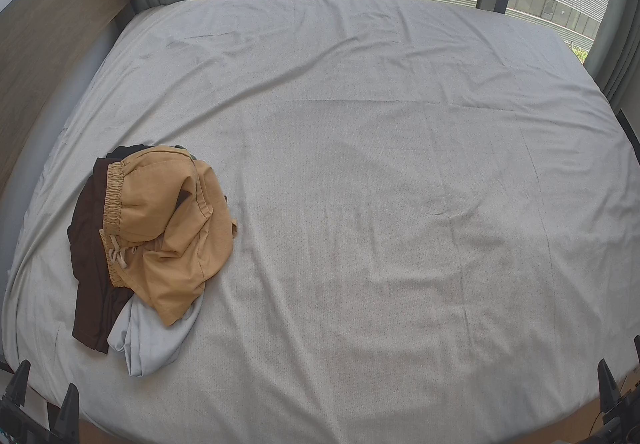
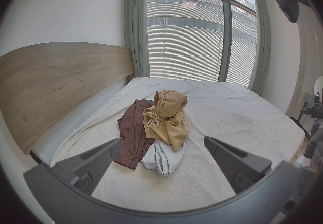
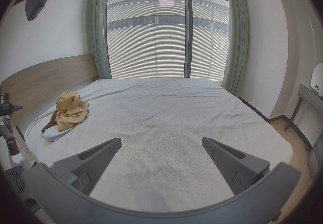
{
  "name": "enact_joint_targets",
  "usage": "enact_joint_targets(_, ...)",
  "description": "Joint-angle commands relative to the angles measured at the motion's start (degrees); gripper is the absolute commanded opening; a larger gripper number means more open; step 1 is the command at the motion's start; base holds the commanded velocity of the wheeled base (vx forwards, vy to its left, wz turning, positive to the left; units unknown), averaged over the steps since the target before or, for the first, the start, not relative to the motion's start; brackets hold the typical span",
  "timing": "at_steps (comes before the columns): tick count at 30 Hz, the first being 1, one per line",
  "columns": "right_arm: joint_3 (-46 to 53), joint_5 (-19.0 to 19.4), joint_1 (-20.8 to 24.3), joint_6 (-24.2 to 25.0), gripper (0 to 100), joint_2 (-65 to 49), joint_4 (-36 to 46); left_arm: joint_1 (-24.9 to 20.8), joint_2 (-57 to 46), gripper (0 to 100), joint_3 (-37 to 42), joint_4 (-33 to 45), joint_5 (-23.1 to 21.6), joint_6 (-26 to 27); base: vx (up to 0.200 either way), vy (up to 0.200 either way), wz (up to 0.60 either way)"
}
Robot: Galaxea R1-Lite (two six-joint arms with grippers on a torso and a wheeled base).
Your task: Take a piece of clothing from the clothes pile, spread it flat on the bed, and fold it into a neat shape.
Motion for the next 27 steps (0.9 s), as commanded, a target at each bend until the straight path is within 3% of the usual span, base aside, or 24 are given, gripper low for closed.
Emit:
enact_joint_targets(1,1.01,-0.10,0.02,-0.01,100,-0.68,0.00,0.02,-0.66,100,1.01,-0.01,0.01,-0.29,0.000,0.000,0.00)
enact_joint_targets(27,1.01,-0.28,0.11,0.07,100,-0.68,0.00,0.02,-0.40,100,-1.10,-2.47,0.01,0.51,0.000,0.000,0.00)
